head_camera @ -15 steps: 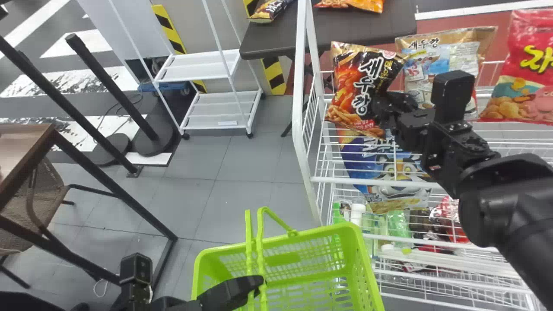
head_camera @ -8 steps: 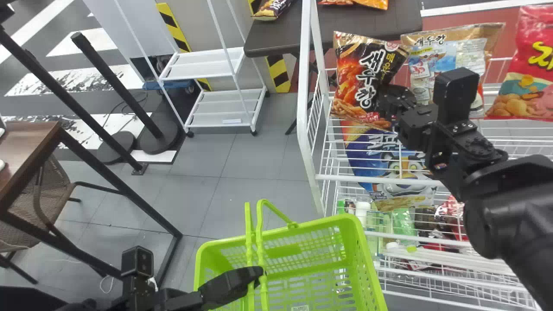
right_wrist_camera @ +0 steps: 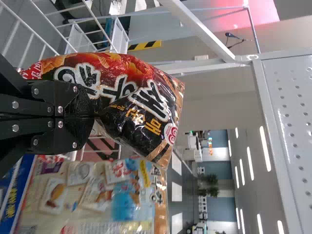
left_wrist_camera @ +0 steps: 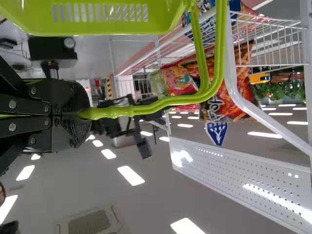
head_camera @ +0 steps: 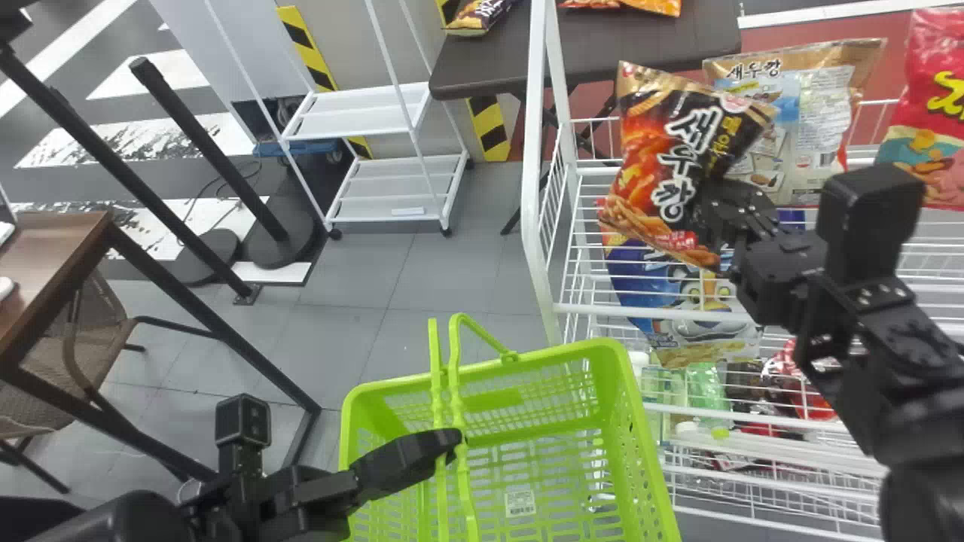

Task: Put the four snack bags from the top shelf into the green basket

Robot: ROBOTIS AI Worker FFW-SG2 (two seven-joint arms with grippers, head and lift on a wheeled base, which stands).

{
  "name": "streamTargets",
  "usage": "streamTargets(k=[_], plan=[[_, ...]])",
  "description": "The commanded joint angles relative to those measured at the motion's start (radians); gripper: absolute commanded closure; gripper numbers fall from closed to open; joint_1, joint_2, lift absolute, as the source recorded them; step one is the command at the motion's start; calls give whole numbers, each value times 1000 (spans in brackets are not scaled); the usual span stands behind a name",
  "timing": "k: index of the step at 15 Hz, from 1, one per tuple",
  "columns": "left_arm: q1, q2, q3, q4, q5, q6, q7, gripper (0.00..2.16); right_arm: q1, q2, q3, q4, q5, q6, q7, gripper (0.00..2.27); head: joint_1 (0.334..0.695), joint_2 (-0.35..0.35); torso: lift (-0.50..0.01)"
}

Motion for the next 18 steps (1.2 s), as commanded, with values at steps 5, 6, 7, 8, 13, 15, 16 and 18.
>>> streamTargets(k=[5, 6, 7, 8, 13, 15, 16, 18], plan=[[-20, 0, -15, 3, -29, 4, -11, 2142, 333, -41, -106, -466, 10, 264, 3, 2250, 695, 254, 0], [-22, 0, -17, 4, -30, 4, -11, 2142, 371, -51, -117, -518, 1, 294, 9, 2250, 695, 240, 0], [-22, 0, -21, 4, -33, 4, -11, 2142, 412, -52, -123, -573, -3, 334, 20, 2250, 695, 232, 0], [-22, -2, -23, 4, -36, 4, -11, 2142, 442, -52, -123, -621, -11, 389, 31, 2250, 695, 228, 0], [-20, -9, -24, 9, -41, 4, -11, 2142, 474, -81, -81, -722, -85, 632, 69, 2250, 695, 265, 0], [-20, -12, -27, 14, -47, 4, -11, 2142, 462, -87, -38, -719, -106, 708, 80, 2250, 695, 321, 0], [-20, -12, -32, 15, -49, 4, -11, 2142, 452, -91, -6, -718, -111, 751, 85, 2250, 695, 347, 0], [-22, -15, -38, 15, -50, 4, -11, 2142, 423, -101, 60, -696, -108, 816, 85, 2250, 695, 350, 0]])
